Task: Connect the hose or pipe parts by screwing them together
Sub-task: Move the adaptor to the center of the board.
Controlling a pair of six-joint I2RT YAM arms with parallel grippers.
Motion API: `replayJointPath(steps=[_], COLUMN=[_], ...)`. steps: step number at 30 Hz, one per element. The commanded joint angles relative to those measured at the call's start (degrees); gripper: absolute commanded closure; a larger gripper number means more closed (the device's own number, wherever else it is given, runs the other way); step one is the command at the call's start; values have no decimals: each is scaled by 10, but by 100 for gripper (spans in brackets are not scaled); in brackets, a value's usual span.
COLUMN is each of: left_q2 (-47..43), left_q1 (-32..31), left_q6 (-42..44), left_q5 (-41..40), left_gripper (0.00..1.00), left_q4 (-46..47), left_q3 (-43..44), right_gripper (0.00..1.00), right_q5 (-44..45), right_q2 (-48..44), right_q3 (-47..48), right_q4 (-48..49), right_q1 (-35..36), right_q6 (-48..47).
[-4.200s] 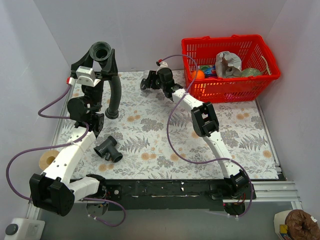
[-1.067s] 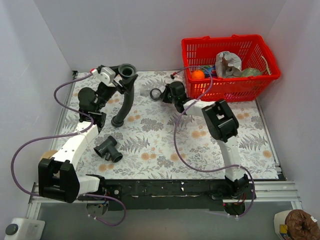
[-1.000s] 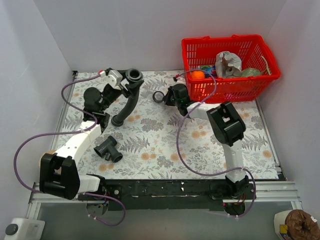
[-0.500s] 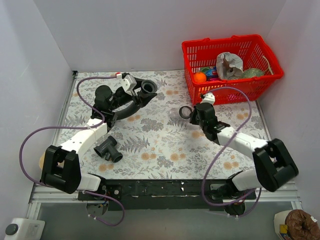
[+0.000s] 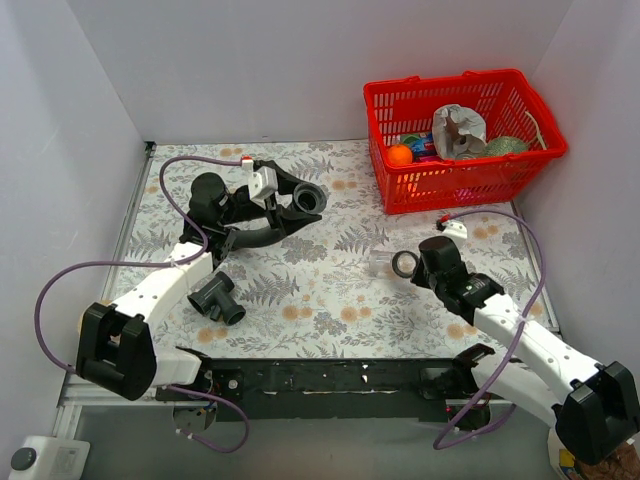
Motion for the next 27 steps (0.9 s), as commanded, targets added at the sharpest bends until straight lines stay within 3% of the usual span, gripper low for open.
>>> replayJointPath(steps=[1,8,11,12,15,20,21,23,27], left_q2=[-42,-74,-88,-92,-105,-126,-128,-130,-133], left_q1=[-7,-9,-8,-8,-9,-8,-8,-9,-8], left_q6=[1,32,50,52,74,107,110,111,113], left_q5=[37,50,54,54,53,44,44,43,39], left_gripper=[100,100,100,100,100,100,100,100,100], left_q4=[-17,-75,-97,-102,-127,-146,-146,-147,-150], left_q3=[24,35,35,35,34,23,20,20,23], right_gripper=[99,99,75,58,41,33,28,13,10], right_q5=[-6,-31,-38,-42,-54,-46,-57,-74,-51], right_q2=[26,135,176,185,191,136,117,109,162], right_q3=[-4,62,106,130,151,160,159,145,136], right_q4=[-82,-56,-68,-77,-109,-144,-137,-106,-4], right_q1=[-5,-58,-81,-86,-88,-88,-88,-87,-88], right_q6=[30,-20,-43,-45,-47,-11,0,22,-25])
